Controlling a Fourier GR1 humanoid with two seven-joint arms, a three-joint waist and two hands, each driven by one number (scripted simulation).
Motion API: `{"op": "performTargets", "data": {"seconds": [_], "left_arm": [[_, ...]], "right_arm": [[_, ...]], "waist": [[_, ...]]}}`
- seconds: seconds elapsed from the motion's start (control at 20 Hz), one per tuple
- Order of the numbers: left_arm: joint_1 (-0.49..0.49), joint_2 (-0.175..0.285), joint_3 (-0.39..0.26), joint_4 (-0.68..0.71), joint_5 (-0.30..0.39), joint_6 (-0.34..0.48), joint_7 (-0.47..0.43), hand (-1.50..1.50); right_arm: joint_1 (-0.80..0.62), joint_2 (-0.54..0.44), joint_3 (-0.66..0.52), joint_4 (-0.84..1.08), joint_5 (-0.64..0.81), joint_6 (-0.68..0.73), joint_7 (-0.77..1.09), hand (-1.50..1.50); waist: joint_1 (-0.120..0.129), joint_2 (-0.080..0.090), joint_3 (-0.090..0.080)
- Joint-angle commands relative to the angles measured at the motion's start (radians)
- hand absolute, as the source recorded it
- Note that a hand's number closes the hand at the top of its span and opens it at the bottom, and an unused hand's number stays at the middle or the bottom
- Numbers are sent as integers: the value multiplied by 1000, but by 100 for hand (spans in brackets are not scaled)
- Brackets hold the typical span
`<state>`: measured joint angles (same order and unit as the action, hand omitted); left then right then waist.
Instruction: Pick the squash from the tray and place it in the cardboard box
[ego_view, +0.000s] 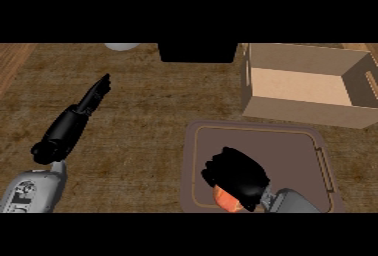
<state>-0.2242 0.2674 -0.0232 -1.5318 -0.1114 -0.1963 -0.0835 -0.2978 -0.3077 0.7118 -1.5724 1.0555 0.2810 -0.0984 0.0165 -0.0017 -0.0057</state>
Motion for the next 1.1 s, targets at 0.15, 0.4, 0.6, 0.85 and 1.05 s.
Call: {"op": "performTargets", "data": {"seconds": [0.15,0.4,0.6,0.85,1.05], "left_arm": [[-7,-20,-1,14,-8,11,2,0],[10,-7,10,-63,-5,7,69,0],[60,32,54,-39,22,-33,-12,0],[14,30,54,-1,19,-38,-11,0],[50,8,28,-42,14,-41,1,0]], "right_arm": [[25,-115,-60,-177,-153,-109,-348,150],[110,-243,-164,-431,-195,-117,-387,150],[131,-214,-354,-445,-357,-80,-338,150],[14,-122,-566,-374,-555,19,-118,150],[-135,-116,-703,-246,-617,42,-16,150]], "waist": [[-22,1,7],[-29,-5,6],[-24,-1,6],[-19,5,4],[-4,4,5]]}}
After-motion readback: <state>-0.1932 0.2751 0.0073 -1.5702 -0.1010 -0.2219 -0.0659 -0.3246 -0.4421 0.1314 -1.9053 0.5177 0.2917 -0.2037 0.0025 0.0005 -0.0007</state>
